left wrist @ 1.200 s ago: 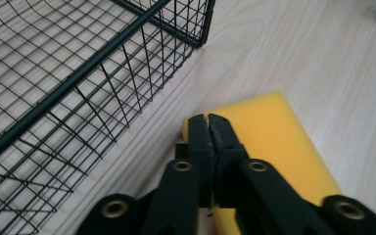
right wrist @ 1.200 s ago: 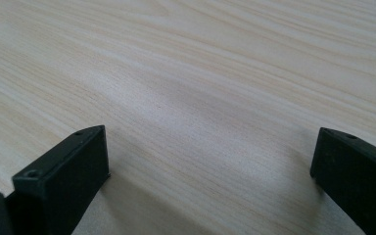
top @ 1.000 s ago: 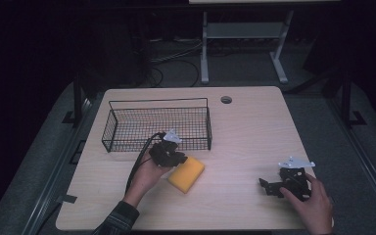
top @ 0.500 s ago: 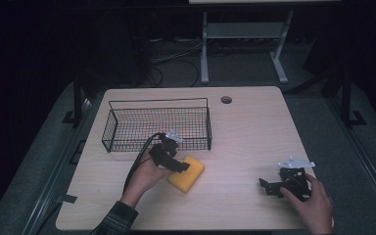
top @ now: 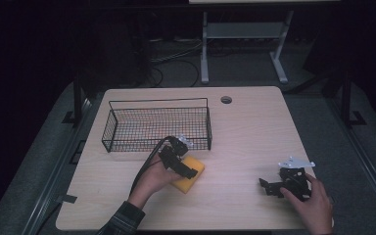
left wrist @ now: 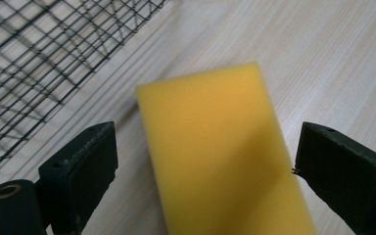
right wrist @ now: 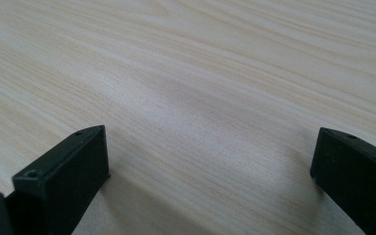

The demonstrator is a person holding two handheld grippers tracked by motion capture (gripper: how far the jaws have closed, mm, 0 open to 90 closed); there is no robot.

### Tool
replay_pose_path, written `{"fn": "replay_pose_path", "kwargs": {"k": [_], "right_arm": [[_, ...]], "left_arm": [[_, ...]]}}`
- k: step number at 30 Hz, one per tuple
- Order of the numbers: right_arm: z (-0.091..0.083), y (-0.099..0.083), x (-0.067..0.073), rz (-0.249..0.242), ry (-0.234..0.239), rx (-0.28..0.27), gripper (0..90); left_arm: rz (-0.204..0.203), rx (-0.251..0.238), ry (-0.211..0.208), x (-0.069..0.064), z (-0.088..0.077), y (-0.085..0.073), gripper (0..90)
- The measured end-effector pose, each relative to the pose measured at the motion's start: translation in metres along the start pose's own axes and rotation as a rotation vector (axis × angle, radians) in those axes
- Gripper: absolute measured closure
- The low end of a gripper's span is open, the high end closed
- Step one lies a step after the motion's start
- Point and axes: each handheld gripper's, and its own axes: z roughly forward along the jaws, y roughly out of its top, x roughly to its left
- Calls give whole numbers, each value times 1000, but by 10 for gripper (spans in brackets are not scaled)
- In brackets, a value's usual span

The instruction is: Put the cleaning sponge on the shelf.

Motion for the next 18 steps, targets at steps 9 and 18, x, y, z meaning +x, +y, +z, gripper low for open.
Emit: {"fn": "replay_pose_path", "kwargs": {"k": [9, 18], "right_arm": [[0, 0, 0, 0, 0, 0, 1], [0, 0, 0, 0, 0, 0, 1]], "left_arm": [[11, 39, 16, -8, 15, 1, 82], [16, 79, 28, -9, 28, -2, 82]]}}
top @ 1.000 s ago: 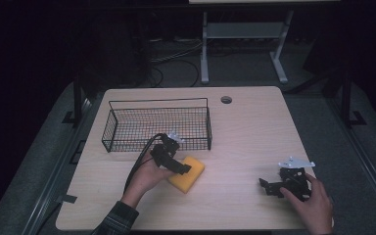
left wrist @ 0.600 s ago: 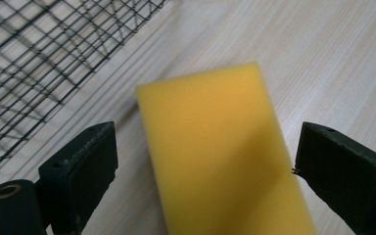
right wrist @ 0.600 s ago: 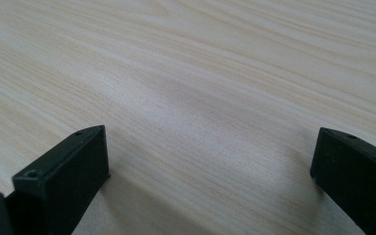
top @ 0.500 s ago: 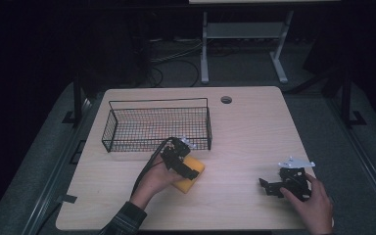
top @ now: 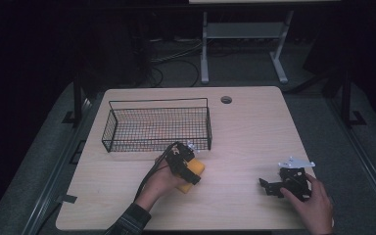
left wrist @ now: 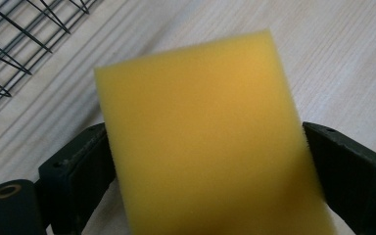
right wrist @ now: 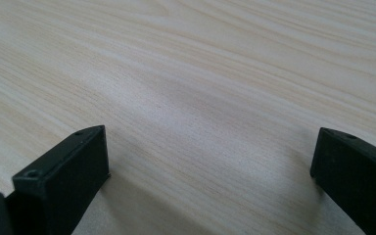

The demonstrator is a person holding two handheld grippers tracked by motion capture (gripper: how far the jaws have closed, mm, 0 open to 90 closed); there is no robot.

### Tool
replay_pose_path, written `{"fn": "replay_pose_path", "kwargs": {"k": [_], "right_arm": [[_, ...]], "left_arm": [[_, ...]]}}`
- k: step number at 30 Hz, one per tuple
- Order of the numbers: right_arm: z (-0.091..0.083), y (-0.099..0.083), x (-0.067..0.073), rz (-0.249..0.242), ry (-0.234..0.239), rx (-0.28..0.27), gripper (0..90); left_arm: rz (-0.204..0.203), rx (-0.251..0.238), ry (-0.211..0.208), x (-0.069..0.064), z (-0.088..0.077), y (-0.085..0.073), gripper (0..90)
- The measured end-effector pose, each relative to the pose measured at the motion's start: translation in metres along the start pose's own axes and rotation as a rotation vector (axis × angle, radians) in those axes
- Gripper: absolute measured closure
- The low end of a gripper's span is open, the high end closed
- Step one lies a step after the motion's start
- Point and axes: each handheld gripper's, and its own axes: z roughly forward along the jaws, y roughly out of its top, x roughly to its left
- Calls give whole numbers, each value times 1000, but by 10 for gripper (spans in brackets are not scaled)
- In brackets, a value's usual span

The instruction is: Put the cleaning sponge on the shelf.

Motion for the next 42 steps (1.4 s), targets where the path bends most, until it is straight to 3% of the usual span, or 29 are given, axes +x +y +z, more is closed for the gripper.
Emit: {"fn": "replay_pose_path", "kwargs": {"k": [11, 25, 42], "right_arm": [[0, 0, 0, 1, 0, 0, 1], [0, 0, 0, 0, 0, 0, 1], [0, 0, 0, 0, 2, 0, 1]], "left_arm": [[16, 5, 21, 0, -2, -1, 145], [28, -1, 5, 1, -8, -3, 191], [21, -7, -18, 10, -36, -1, 192]]}}
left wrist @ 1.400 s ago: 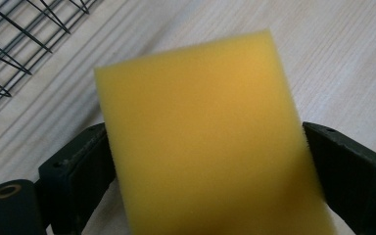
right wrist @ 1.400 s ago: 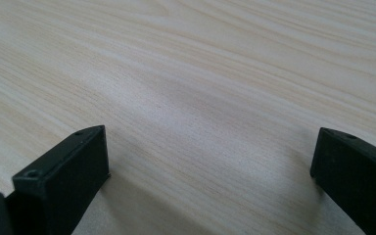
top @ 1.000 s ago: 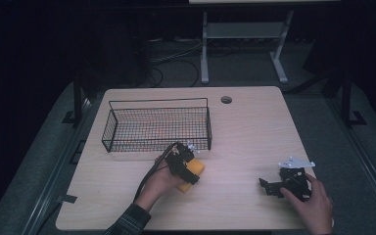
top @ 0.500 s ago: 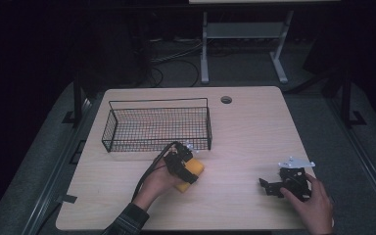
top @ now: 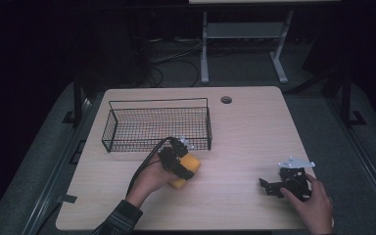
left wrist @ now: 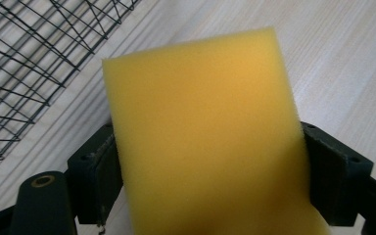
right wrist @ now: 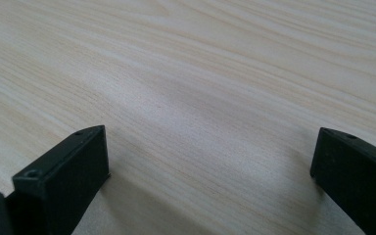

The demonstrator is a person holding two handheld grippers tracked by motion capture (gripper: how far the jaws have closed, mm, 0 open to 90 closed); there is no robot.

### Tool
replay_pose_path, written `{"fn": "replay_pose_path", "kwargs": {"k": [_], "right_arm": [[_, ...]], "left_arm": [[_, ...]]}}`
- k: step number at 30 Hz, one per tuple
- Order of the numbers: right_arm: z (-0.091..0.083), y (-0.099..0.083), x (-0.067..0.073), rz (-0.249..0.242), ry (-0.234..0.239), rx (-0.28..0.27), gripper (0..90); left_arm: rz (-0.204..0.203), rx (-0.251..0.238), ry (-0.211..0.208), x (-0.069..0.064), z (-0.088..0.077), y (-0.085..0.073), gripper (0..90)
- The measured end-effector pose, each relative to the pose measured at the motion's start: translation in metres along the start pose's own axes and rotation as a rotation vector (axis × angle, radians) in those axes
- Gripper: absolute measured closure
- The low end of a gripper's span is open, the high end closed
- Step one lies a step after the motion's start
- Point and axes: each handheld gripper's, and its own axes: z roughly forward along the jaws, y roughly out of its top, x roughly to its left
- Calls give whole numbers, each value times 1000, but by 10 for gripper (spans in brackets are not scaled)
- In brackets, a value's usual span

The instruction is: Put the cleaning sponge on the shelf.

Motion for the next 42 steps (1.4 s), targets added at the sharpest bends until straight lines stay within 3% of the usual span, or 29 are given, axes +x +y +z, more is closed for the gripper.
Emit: {"fn": "replay_pose_path", "kwargs": {"k": [17, 27, 42], "right_arm": [[0, 0, 0, -1, -2, -1, 1], [0, 0, 0, 4, -1, 2, 1], [0, 0, 0, 0, -2, 0, 1]], "left_arm": [[-7, -7, 23, 16, -40, 4, 193], [-25, -17, 30, 31, -57, 6, 193], [-65, -19, 72, 57, -77, 7, 193]]}}
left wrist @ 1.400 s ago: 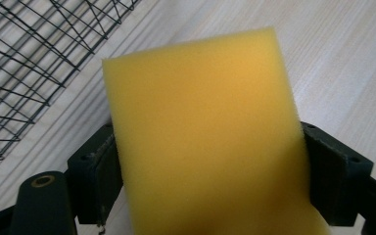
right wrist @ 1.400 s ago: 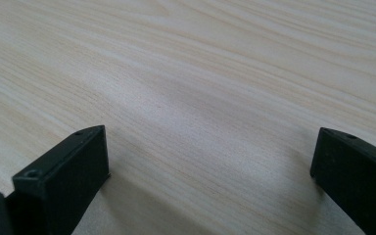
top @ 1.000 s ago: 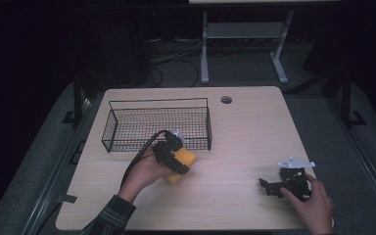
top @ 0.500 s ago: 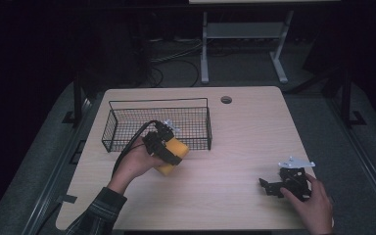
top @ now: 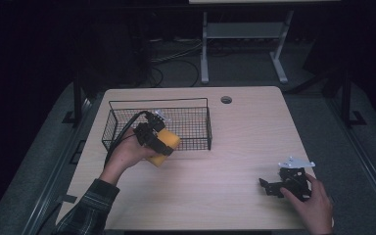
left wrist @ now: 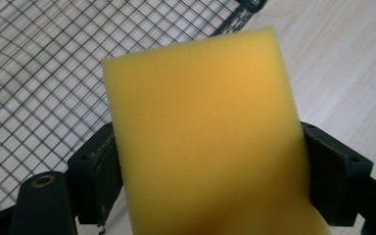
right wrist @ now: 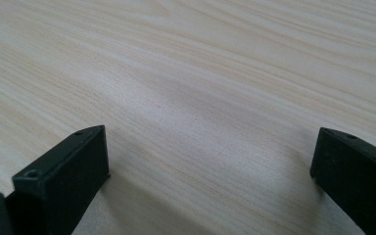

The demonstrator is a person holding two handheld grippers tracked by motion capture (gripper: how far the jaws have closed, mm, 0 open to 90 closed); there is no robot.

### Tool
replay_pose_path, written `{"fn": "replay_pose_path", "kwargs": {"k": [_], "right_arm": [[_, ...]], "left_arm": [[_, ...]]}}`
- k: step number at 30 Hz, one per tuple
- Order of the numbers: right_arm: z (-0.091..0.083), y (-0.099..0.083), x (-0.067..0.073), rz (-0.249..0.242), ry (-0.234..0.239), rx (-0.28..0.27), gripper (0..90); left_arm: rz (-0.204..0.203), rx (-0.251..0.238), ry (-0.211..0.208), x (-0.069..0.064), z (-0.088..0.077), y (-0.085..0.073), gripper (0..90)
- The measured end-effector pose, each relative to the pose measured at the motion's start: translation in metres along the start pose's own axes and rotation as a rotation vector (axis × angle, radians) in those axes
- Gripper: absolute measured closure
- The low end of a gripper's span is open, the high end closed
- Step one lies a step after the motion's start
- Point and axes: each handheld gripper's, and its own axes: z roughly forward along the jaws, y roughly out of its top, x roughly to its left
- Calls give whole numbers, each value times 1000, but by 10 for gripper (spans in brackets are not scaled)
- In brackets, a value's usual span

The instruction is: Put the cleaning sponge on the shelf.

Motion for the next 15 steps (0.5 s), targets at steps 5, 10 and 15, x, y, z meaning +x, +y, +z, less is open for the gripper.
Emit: {"fn": "replay_pose_path", "kwargs": {"k": [5, 10, 15], "right_arm": [[0, 0, 0, 0, 0, 0, 1], [0, 0, 0, 0, 0, 0, 1], [0, 0, 0, 0, 0, 0, 1]], "left_arm": [[-12, -4, 16, 11, -5, 1, 193], [-25, -7, 32, 22, -11, 3, 193], [-37, -13, 52, 32, -16, 5, 194]]}}
